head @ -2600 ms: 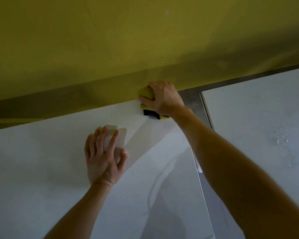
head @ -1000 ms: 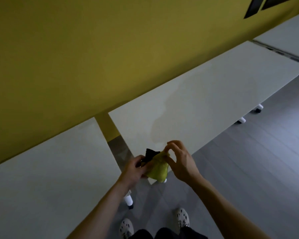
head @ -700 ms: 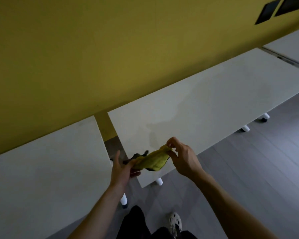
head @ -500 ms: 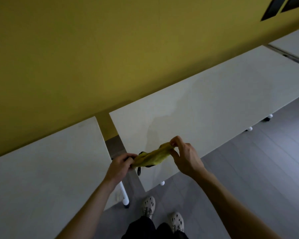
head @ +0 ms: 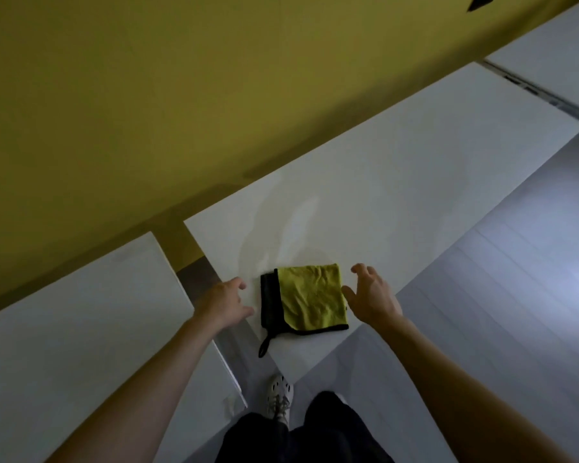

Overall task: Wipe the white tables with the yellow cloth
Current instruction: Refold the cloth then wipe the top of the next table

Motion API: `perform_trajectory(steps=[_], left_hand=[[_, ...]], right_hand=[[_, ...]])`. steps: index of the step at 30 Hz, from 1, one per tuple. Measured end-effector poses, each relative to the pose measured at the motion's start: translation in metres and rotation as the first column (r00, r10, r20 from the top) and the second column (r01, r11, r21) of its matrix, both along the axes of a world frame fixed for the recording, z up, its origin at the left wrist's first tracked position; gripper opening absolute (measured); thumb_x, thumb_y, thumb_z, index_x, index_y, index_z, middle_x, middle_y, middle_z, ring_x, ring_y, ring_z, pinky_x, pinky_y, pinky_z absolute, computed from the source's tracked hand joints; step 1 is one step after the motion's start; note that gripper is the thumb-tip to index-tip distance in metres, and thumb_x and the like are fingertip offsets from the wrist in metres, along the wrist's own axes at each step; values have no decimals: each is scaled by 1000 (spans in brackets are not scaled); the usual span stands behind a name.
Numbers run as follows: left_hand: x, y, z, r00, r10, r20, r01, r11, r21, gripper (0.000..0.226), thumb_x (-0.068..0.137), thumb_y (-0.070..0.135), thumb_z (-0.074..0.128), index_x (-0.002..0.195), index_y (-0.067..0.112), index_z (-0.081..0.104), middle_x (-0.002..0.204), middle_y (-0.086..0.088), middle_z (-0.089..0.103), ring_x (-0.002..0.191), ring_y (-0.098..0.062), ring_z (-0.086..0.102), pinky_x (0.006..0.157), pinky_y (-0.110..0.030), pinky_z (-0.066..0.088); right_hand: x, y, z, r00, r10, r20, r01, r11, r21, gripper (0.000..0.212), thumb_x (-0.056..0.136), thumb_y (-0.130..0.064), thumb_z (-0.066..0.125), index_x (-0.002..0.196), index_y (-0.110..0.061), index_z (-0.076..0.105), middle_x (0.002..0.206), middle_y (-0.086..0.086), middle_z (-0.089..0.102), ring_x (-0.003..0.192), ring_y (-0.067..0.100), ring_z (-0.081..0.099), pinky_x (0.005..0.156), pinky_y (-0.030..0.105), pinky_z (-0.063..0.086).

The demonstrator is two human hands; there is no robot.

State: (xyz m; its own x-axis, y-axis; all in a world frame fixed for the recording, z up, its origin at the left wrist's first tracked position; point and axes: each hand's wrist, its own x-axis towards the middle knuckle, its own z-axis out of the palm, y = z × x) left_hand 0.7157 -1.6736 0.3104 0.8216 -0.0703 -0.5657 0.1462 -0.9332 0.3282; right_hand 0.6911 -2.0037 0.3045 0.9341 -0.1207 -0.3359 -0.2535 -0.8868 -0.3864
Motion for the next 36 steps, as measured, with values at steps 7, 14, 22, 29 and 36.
perform_trajectory(steps=[7,14,22,29,36], left_hand=[[32,13,-39,963,-268,-4,261,934,243,138,69,73,90,172,28,9,177,-15,7,165,-37,12,128,-49,33],[93,11,-67,928,-351,-126,373,877,302,183,49,83,92,149,34,-53,154,-20,-61,145,-40,-54,129,-67,-15],[116,17,-74,905,-286,-315,364,904,225,186,48,85,91,137,31,-63,136,-16,-74,133,-43,-65,123,-73,-21],[119,19,-72,886,-303,-351,382,907,180,184,52,83,91,135,29,-64,133,-17,-76,130,-43,-67,120,-71,-27],[115,25,-75,891,-313,-329,375,916,145,188,47,83,93,142,30,-60,140,-16,-72,133,-40,-65,122,-74,-20]], right_hand=[[6,39,-78,884,448,136,-437,893,-103,67,110,-64,38,169,-32,36,180,4,22,168,26,9,133,58,19],[-9,72,-119,842,527,119,-499,843,-199,80,108,-75,28,173,-39,-2,182,0,-9,168,25,-12,134,63,3],[-14,19,-120,806,576,137,-537,809,-240,84,105,-76,39,174,-36,11,183,3,2,169,28,-2,133,65,9],[157,27,-135,982,96,164,-47,958,-282,86,101,-81,30,173,-38,13,182,14,2,168,37,-2,131,68,-1],[77,115,-126,923,366,120,-323,906,-275,81,105,-78,28,173,-40,6,180,19,-10,166,42,-15,128,74,-3]])
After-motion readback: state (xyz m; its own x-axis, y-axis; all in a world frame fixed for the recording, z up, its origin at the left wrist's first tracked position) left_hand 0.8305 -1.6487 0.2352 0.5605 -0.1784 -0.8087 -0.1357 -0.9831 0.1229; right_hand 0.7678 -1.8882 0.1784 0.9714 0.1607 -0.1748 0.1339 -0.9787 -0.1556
